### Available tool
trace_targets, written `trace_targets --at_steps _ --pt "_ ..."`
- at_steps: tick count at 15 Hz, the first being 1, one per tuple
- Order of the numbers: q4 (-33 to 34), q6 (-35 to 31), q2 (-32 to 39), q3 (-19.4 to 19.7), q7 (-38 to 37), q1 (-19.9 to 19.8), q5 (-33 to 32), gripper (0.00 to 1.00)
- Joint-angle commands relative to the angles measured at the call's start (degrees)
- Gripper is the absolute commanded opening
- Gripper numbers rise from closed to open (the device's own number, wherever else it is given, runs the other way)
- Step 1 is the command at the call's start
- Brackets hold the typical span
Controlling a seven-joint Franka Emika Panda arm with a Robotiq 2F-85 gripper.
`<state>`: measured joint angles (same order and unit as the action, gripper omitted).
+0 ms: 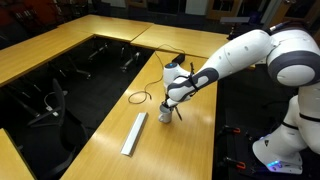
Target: Move the mug forwards
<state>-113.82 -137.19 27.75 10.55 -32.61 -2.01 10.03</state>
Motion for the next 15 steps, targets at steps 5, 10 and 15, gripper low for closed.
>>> trace_targets --at_steps 5,10,15 --pt "-19.0 -5.2 -14.1 -3.1 7.1 0.6 1.3 0.03" --pt "-31.7 -12.7 -22.8 -6.0 10.1 1.7 -0.1 0.03" --pt "-36.8 -16.5 -25.3 -8.2 10.2 2.6 -0.7 0.03"
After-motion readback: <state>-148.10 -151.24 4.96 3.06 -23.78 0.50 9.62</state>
